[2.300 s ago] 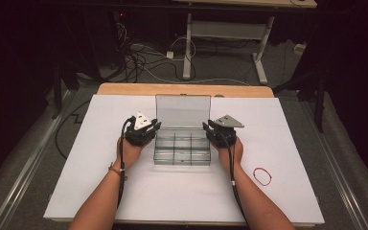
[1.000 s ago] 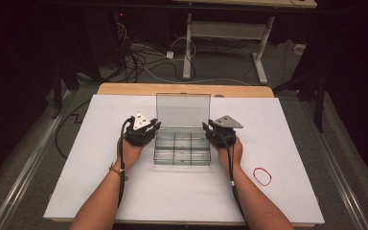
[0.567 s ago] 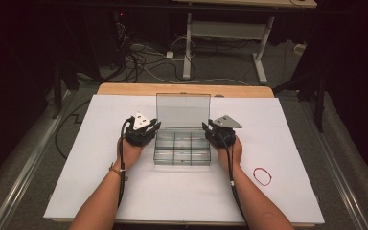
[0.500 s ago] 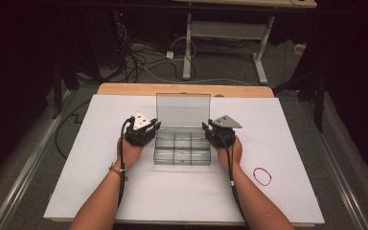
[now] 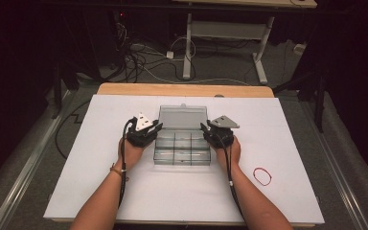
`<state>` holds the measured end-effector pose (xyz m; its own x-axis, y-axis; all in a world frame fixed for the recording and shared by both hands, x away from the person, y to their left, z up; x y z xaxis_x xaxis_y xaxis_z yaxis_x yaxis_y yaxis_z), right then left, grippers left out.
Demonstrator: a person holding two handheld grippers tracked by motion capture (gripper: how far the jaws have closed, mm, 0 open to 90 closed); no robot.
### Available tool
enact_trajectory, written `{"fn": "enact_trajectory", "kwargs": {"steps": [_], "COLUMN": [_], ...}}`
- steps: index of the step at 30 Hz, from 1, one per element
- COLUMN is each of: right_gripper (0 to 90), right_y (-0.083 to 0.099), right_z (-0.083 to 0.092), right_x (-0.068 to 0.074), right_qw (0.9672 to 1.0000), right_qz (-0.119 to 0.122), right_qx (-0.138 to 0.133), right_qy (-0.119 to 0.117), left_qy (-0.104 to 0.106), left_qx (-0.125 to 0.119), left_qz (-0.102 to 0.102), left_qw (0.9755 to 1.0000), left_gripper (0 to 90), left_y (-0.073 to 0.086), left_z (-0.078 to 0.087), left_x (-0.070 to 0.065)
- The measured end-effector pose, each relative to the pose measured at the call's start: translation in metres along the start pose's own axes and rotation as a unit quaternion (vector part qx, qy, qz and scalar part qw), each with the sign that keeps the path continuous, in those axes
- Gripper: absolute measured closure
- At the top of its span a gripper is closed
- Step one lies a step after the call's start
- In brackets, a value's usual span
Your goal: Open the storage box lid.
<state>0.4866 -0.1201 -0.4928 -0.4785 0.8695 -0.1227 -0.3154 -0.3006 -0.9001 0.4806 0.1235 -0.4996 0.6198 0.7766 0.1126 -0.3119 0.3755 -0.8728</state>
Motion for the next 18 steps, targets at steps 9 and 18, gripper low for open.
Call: {"fn": "enact_trajectory", "kwargs": {"steps": [9, 18], "right_gripper": [69.9, 64.3], "right_y": [-0.0004, -0.0046], "right_z": [-0.0003, 0.0051], "right_x": [0.0006, -0.0013], "right_qw": [0.9999, 0.9998], "right_qz": [0.010, 0.017], "right_qx": [0.002, -0.007], "right_qy": [0.003, -0.002], "left_qy": [-0.001, -0.011], "left_qx": [0.002, 0.002], "left_qz": [0.001, -0.014], "left_qw": [1.0000, 0.9998], "left_gripper": [72.1, 70.6], "left_y": [0.0002, -0.0031], "left_z": [0.0010, 0.0072], "left_x": [0.0007, 0.0019]}}
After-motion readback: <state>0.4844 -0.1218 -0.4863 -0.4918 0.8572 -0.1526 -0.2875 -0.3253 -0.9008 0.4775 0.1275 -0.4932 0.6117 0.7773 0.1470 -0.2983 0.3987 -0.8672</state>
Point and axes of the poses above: each handheld gripper's, and its own axes: z roughly backward along the jaws, y roughly out of its underside, x roughly to its left, the point moved 5 cm from there along -z, roughly forward along the jaws, and after that the axes turned 1 degree about x, right-handed, at the moved point
